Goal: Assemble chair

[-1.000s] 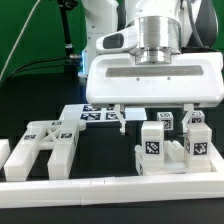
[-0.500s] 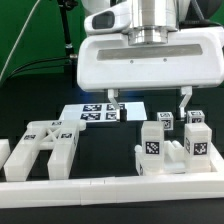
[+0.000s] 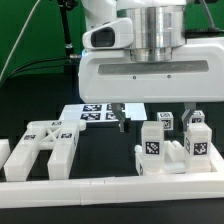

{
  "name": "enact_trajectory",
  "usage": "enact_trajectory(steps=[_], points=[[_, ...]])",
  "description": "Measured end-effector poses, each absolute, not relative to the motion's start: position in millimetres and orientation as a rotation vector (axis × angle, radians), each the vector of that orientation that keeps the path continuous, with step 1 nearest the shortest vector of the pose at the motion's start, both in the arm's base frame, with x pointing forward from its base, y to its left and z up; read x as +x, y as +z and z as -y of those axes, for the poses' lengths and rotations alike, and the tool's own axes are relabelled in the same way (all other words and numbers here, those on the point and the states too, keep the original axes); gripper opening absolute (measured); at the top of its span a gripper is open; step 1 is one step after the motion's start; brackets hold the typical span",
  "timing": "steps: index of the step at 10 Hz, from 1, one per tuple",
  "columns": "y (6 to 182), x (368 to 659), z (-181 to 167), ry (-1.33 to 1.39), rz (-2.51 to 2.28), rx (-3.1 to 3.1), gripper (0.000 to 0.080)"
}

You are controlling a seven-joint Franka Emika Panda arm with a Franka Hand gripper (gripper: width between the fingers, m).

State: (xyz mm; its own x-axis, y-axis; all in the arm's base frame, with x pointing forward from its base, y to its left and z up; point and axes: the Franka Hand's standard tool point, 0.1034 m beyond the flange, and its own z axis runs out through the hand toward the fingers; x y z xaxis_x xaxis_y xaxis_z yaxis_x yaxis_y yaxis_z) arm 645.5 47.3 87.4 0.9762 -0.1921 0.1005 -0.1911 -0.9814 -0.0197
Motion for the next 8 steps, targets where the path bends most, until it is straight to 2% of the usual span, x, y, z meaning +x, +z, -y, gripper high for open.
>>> enact_trajectory(steps=[3, 5, 8], points=[[84.8, 645.7, -46.7, -0.164, -0.41, -3.098, 0.0637], [84.6, 645.6, -46.6, -0.162, -0.586, -3.064, 0.0282], [83.6, 645.6, -47.0, -0.148, -1.03, -2.928, 0.0285]])
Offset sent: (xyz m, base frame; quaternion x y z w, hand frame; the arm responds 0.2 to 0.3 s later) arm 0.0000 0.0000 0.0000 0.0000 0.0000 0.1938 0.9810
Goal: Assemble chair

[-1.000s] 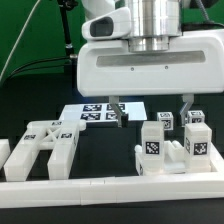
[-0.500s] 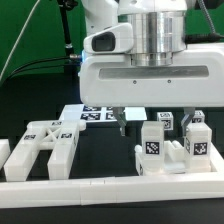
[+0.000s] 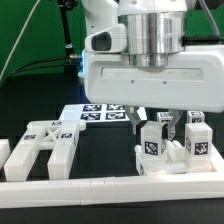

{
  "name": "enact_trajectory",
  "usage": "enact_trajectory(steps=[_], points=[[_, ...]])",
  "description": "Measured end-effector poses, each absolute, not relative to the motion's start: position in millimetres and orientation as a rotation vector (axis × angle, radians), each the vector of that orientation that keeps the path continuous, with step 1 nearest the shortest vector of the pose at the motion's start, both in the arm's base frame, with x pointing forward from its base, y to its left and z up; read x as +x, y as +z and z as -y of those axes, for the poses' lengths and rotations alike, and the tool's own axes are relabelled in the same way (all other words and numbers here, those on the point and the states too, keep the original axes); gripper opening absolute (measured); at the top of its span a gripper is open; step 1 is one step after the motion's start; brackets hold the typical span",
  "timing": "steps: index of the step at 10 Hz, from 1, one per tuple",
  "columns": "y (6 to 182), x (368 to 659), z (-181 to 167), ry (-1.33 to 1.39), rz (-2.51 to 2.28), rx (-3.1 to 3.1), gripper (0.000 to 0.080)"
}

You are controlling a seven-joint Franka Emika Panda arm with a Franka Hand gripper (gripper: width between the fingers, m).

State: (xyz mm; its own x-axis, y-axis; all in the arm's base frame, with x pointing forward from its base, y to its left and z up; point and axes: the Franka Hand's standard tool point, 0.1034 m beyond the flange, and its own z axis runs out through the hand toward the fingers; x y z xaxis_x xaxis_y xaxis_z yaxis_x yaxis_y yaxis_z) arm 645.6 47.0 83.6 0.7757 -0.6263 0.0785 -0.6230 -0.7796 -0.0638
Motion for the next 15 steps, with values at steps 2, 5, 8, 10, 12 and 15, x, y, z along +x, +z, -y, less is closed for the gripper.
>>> enact_trajectory(steps=[2, 5, 8, 10, 12, 15], points=[[83.5, 649.2, -47.3, -0.096, -1.521, -2.694, 0.0285], [82.5, 647.0, -45.2, 0.004, -2.107, -2.178, 0.0285], [81.9, 646.0, -45.0, -0.001, -2.074, -2.207, 0.0358], [79.6, 646.8, -49.2, -0.038, -1.605, -2.597, 0.0542], [77.5, 643.8, -48.5, -0.035, -1.311, -2.766, 0.0643], [77.4, 644.4, -49.2, -0.055, -0.929, -2.94, 0.0648]])
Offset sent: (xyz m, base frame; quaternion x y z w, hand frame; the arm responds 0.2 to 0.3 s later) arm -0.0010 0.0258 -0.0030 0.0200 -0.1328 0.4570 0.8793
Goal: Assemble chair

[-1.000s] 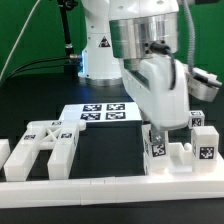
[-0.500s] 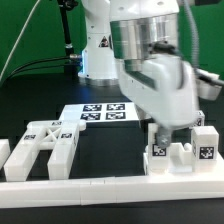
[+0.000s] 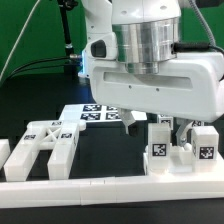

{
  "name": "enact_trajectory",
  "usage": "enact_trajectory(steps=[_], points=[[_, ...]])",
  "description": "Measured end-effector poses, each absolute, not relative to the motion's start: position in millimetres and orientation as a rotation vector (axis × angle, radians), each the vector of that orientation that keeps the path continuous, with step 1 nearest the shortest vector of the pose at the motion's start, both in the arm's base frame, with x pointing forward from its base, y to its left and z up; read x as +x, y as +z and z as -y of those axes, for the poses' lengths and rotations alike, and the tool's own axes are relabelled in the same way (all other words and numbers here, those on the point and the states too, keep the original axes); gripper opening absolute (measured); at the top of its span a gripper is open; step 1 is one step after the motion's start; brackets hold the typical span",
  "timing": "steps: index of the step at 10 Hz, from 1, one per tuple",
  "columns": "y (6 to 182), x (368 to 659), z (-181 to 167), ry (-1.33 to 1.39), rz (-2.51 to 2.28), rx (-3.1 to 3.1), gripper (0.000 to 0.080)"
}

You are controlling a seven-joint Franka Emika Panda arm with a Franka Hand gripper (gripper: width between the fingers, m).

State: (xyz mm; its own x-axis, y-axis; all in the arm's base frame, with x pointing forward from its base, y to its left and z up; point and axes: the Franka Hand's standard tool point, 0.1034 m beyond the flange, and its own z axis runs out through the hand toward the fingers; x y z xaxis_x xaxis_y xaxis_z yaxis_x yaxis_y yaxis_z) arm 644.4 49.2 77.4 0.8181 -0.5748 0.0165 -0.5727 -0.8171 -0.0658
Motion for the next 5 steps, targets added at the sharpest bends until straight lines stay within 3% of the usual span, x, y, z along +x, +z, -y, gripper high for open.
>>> enact_trajectory(steps=[2, 3, 4, 5], points=[[72.9, 647.1, -61.4, -0.063, -0.374, -3.09, 0.0649], [72.4, 646.9, -59.5, -0.061, -0.503, -3.07, 0.0649], [72.6, 647.2, -58.5, -0.064, -0.493, -3.075, 0.0536], [72.4, 647.1, -58.5, -0.063, -0.499, -3.074, 0.0536]])
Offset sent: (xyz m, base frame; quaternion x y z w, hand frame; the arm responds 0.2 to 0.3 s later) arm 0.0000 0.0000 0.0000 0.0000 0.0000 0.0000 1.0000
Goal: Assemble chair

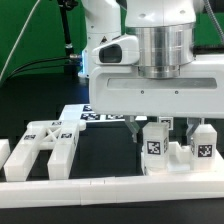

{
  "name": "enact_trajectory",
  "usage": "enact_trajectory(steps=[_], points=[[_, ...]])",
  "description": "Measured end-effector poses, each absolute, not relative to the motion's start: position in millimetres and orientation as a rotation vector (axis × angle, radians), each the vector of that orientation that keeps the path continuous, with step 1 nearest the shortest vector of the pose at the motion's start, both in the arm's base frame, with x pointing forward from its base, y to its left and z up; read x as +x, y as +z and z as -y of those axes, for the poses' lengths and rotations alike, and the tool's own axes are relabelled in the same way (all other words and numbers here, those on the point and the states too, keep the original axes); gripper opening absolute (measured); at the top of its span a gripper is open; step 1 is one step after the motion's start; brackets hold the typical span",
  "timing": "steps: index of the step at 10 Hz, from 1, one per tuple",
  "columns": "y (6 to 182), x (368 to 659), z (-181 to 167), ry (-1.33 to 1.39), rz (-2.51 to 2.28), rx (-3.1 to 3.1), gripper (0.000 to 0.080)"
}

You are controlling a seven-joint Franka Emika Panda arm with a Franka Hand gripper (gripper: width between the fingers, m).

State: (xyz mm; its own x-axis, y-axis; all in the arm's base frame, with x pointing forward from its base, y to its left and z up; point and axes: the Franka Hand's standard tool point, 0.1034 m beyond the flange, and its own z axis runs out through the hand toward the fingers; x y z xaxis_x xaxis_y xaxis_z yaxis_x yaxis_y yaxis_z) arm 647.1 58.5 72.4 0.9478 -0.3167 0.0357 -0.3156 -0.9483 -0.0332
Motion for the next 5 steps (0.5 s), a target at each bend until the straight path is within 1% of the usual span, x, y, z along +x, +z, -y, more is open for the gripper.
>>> enact_trajectory(steps=[1, 2, 4, 5], points=[[72.3, 647.0, -58.7, -0.061, -0.617, -3.05, 0.0336], [72.2, 646.9, -58.0, -0.059, -0.759, -3.017, 0.0289], [72.0, 646.7, -57.8, -0.054, -0.989, -2.947, 0.0289], [72.1, 646.3, -57.8, -0.048, -1.239, -2.851, 0.0289]])
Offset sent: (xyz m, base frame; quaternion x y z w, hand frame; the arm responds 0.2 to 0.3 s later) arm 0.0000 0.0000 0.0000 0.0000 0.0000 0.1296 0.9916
